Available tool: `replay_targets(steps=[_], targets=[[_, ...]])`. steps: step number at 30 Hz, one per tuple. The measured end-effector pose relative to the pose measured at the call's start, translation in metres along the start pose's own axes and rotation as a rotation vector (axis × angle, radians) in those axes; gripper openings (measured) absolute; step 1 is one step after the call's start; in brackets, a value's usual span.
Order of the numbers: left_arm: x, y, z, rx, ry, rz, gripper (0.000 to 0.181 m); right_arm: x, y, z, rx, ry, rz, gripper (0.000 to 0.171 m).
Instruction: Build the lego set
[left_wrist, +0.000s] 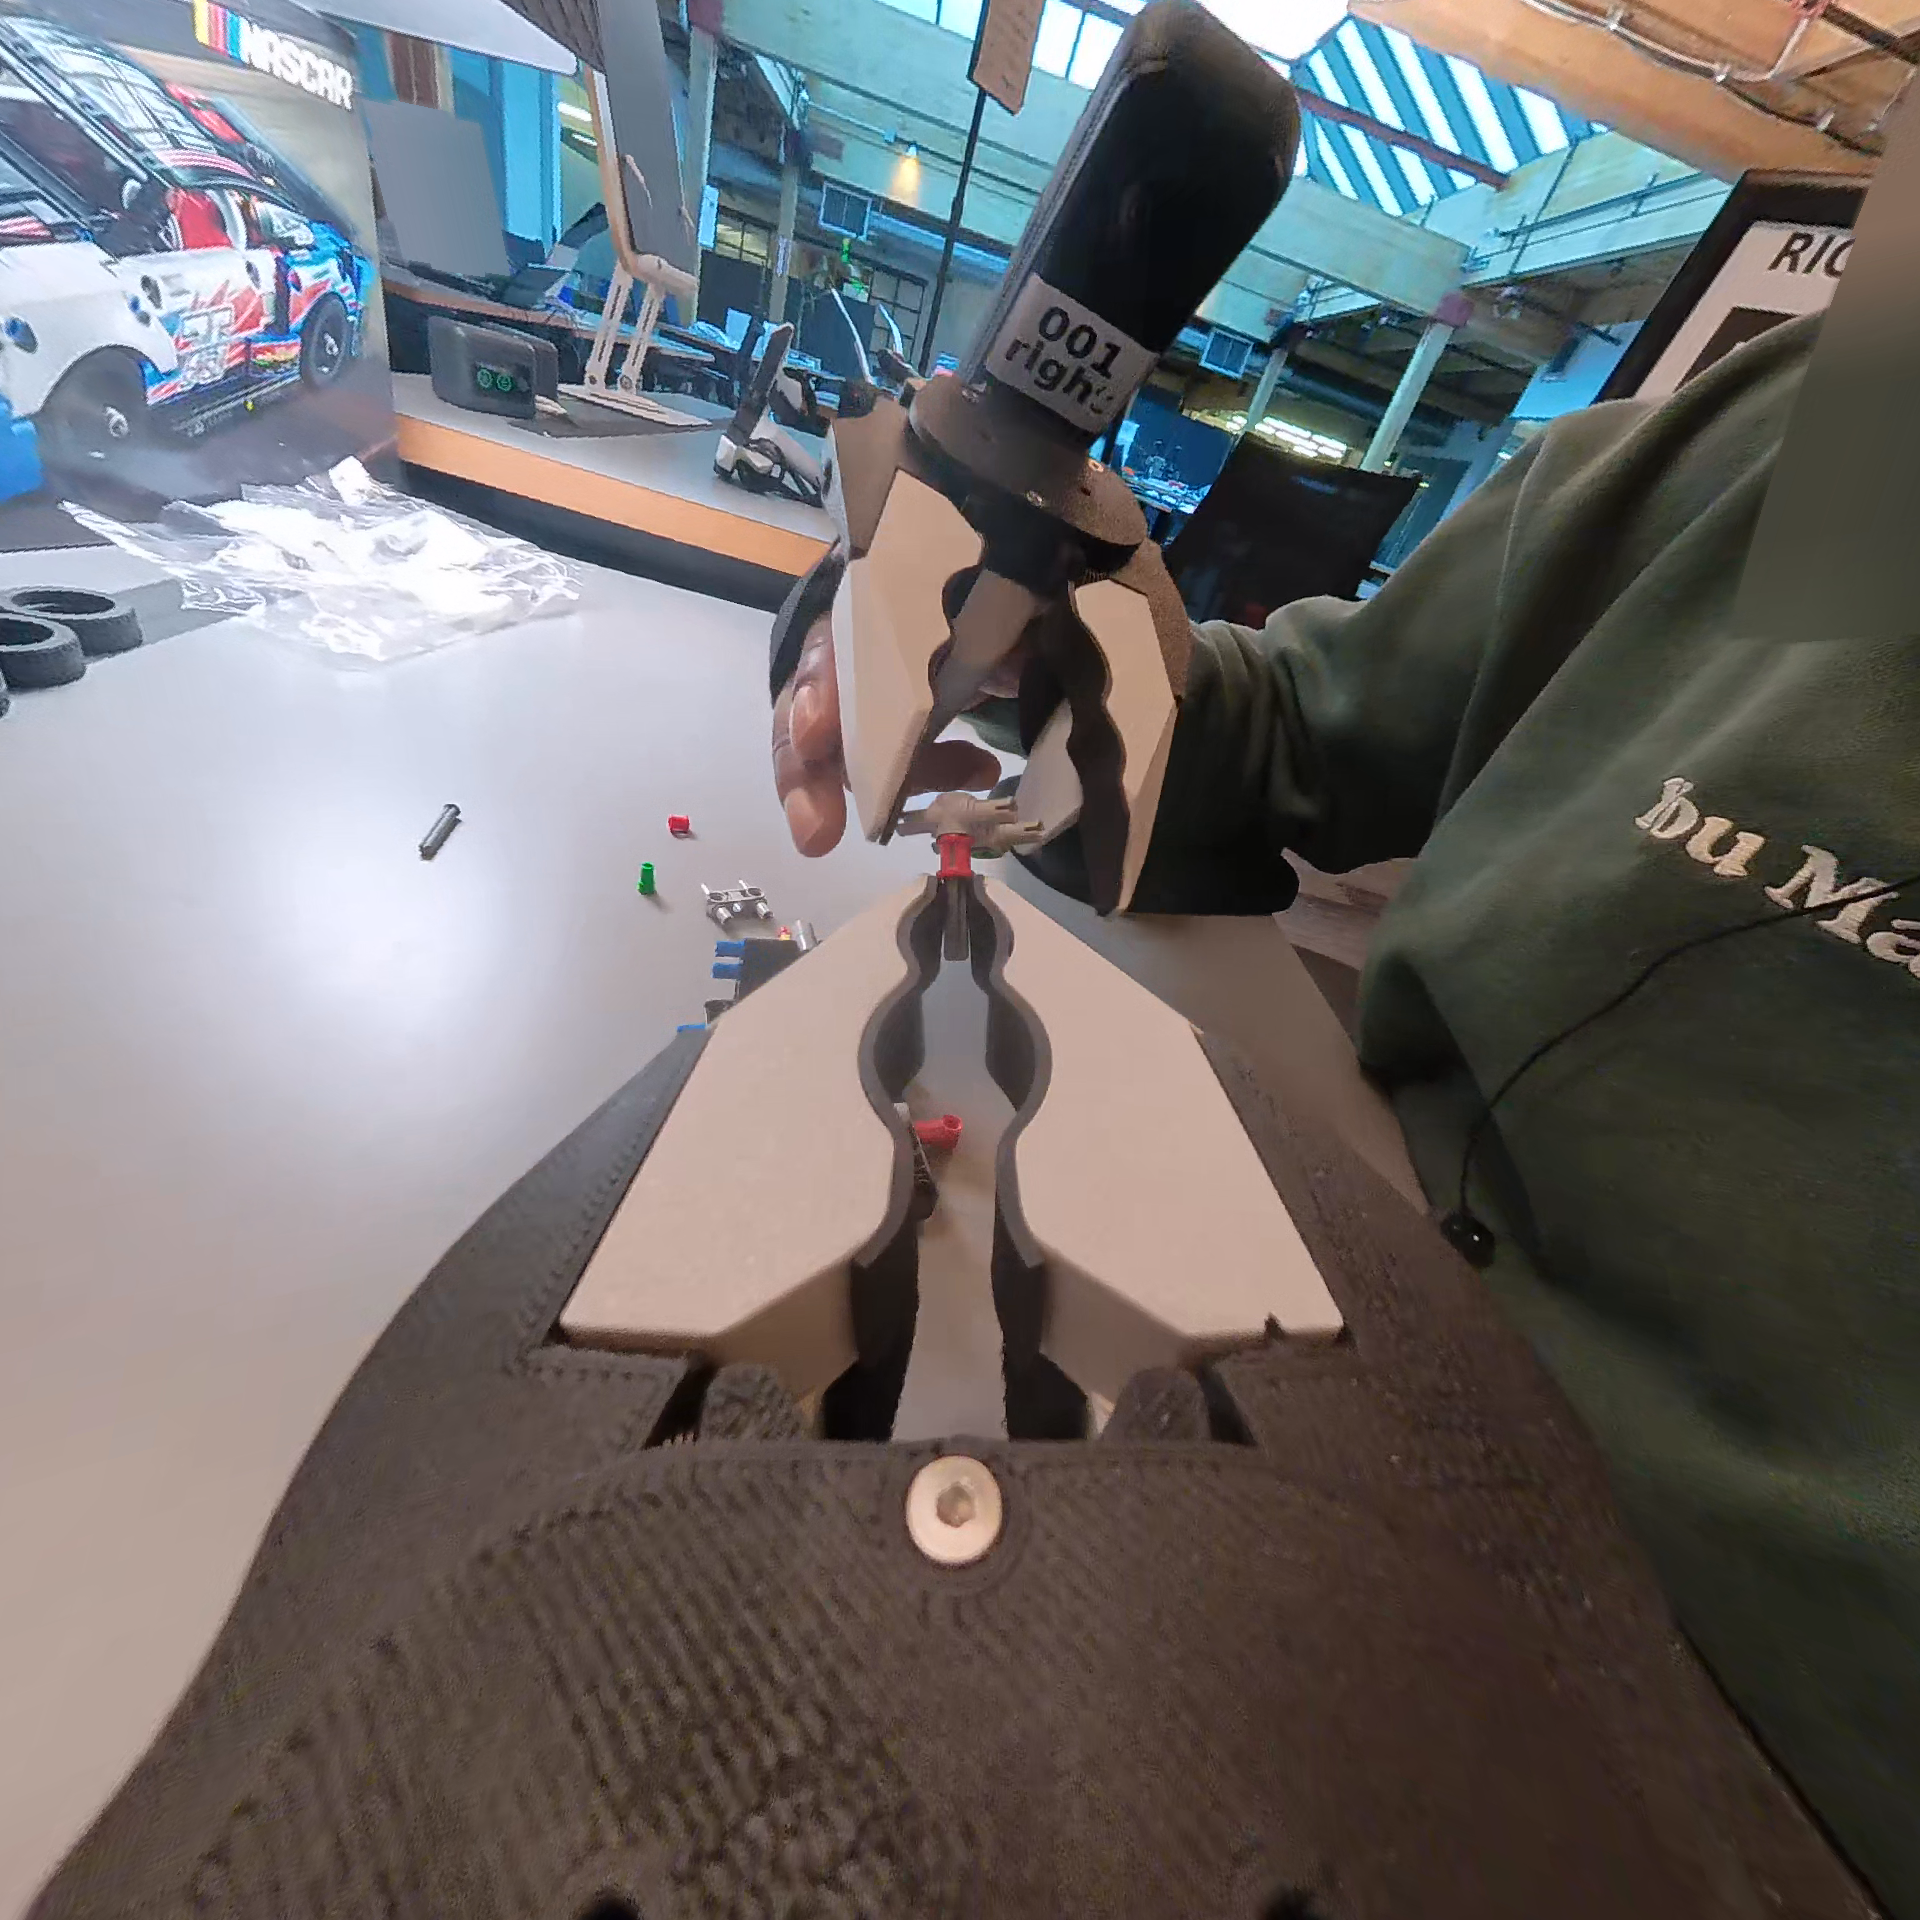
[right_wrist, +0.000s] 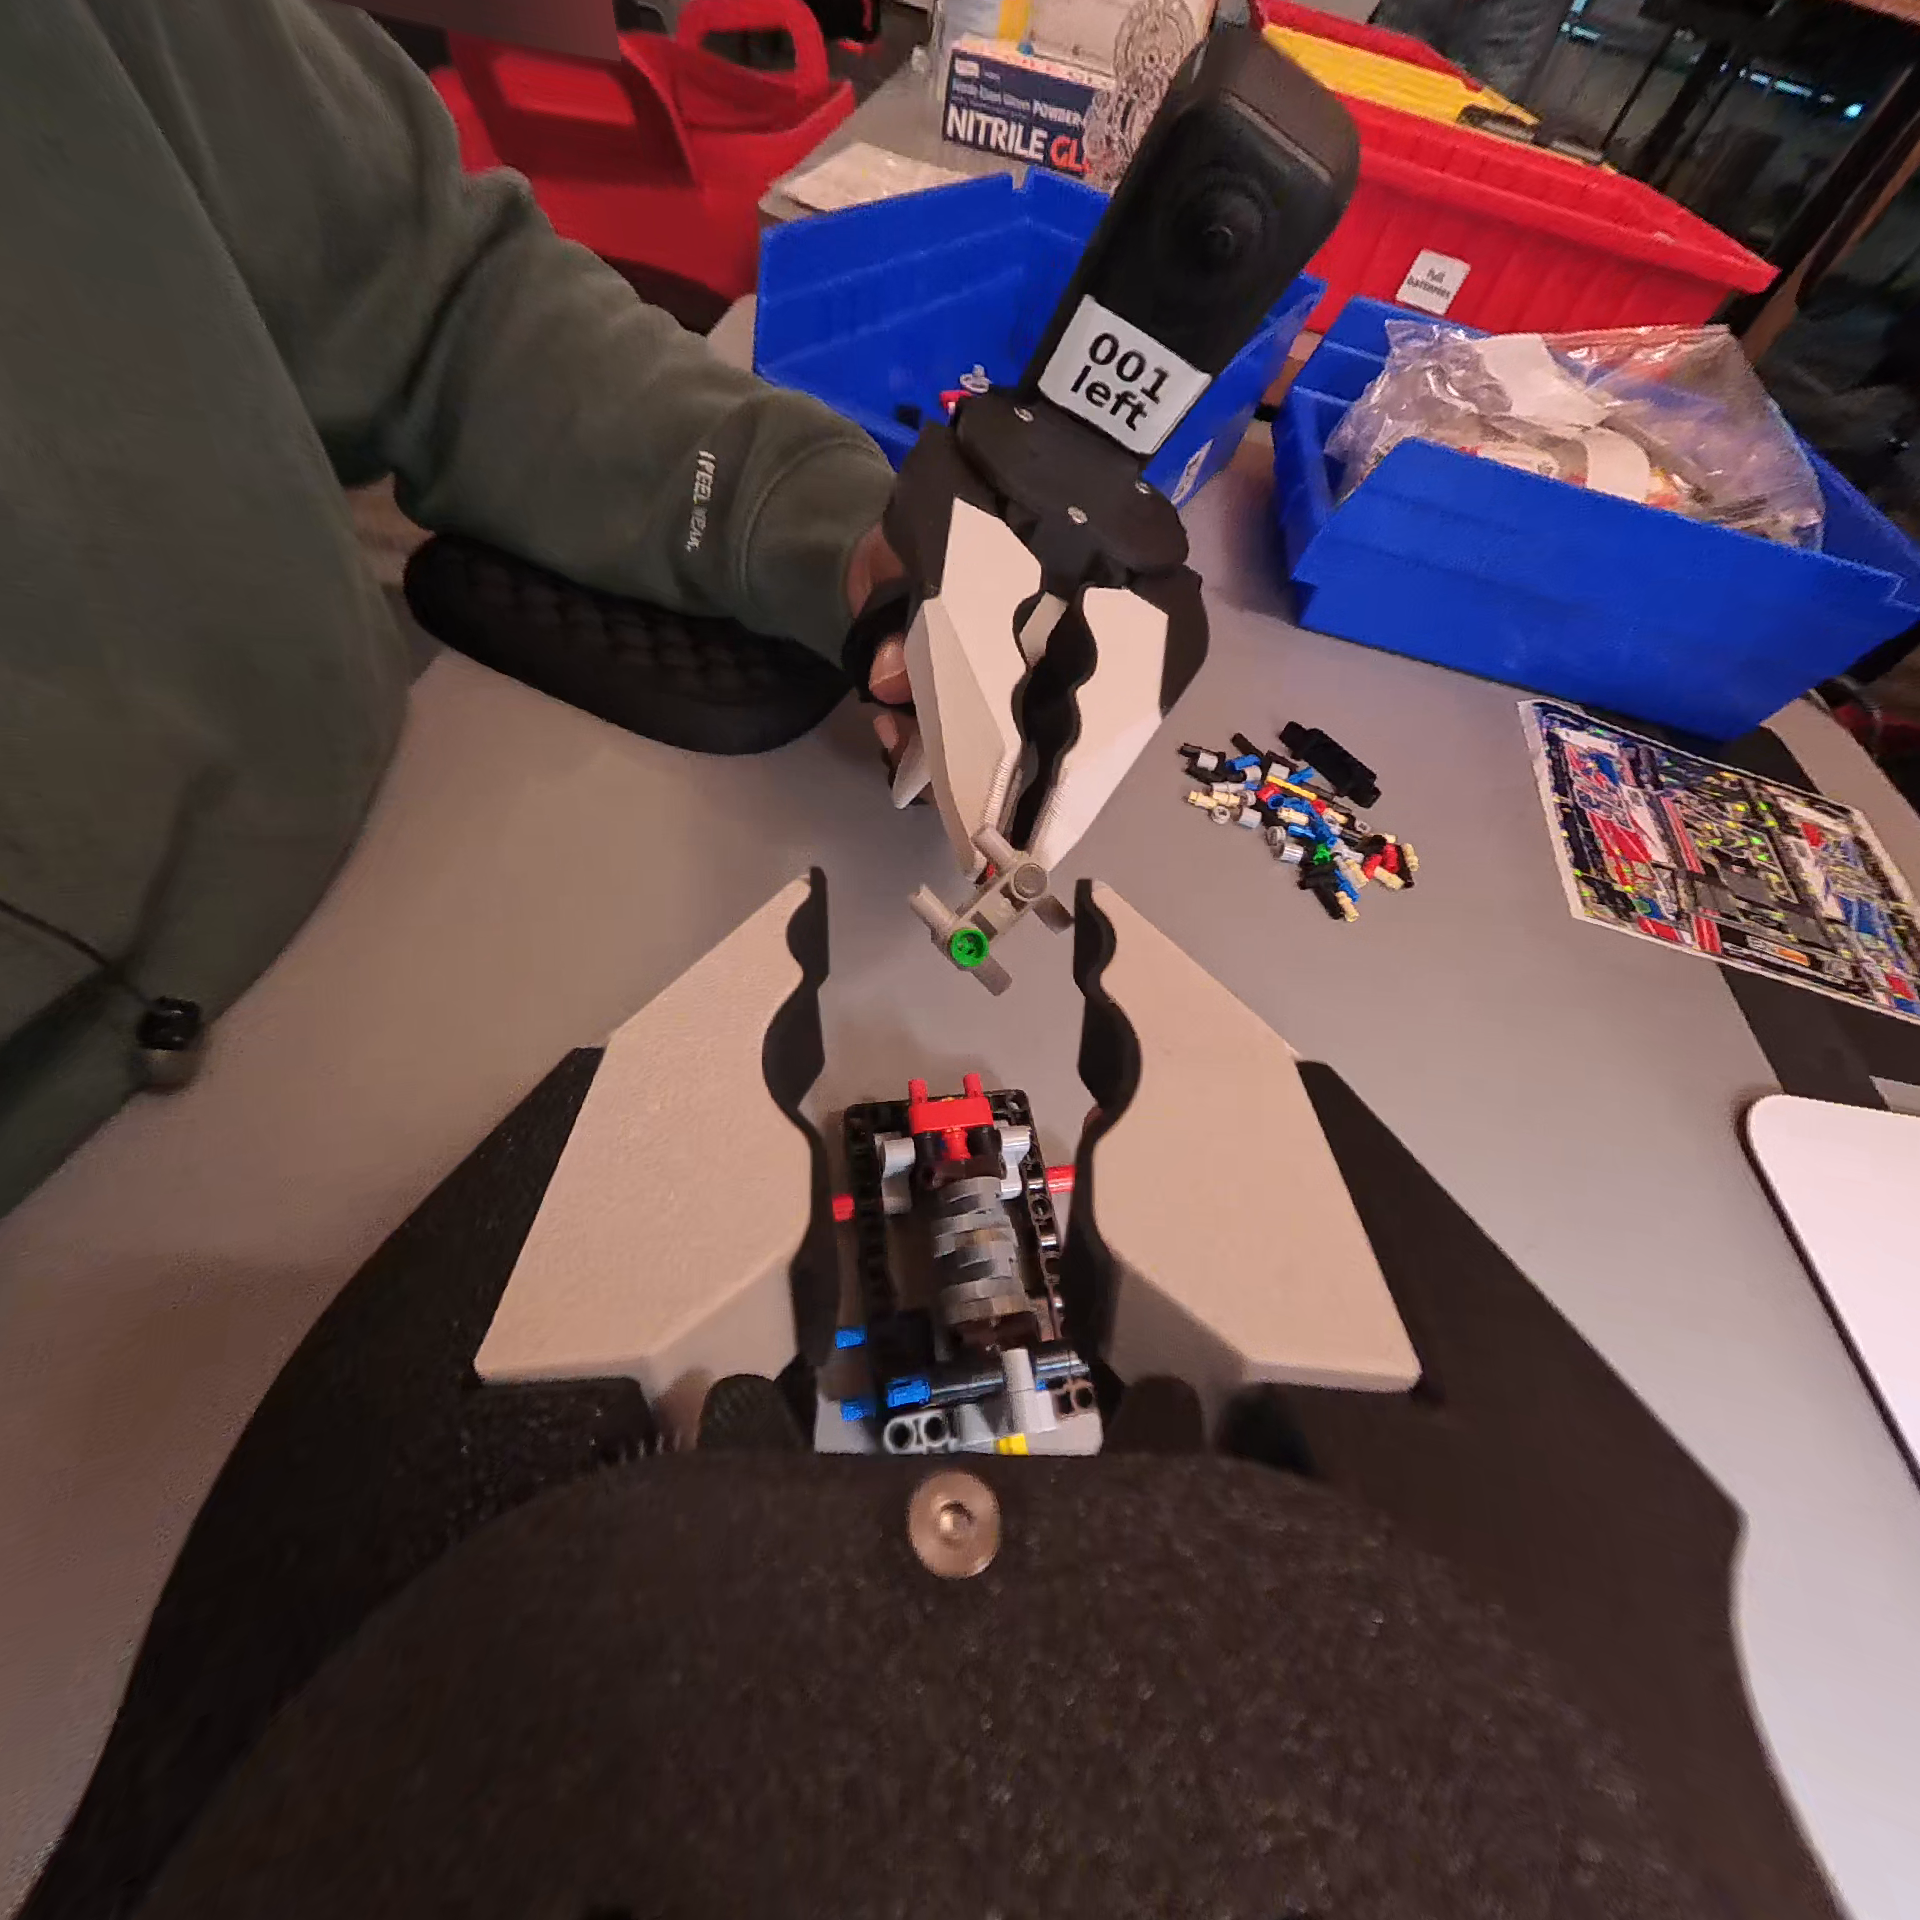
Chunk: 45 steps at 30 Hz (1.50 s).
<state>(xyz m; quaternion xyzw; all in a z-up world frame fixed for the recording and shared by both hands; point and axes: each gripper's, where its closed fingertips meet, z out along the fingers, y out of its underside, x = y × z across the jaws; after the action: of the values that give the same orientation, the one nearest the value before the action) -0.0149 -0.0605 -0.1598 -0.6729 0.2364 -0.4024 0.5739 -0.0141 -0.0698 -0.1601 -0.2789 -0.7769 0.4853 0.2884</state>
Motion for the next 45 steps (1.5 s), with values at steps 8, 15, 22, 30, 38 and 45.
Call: replay_targets(steps=[8, 15, 22, 30, 38, 45], targets=[[-0.011, -0.005, -0.007, 0.036, -0.036, -0.044, 0.002, 0.013, 0.005, -0.004, -0.001, 0.054, 0.018, 0.029], [-0.022, -0.008, -0.011, 0.061, -0.076, -0.086, 0.002, 0.019, 0.002, -0.007, 0.029, 0.086, 0.024, 0.021], [-0.024, -0.006, -0.011, 0.06, -0.072, -0.115, 0.002, 0.027, 0.003, -0.008, 0.025, 0.139, 0.001, 0.02], [-0.019, -0.004, -0.008, 0.049, -0.043, -0.115, 0.002, 0.026, 0.013, -0.005, -0.036, 0.159, -0.079, 0.028], [-0.008, -0.002, -0.005, 0.037, 0.017, -0.116, 0.002, 0.02, 0.012, -0.003, -0.084, 0.175, -0.234, 0.044], [-0.006, 0.004, -0.001, 0.009, 0.038, -0.134, 0.002, 0.017, 0.019, 0.004, -0.134, 0.193, -0.318, 0.034]])
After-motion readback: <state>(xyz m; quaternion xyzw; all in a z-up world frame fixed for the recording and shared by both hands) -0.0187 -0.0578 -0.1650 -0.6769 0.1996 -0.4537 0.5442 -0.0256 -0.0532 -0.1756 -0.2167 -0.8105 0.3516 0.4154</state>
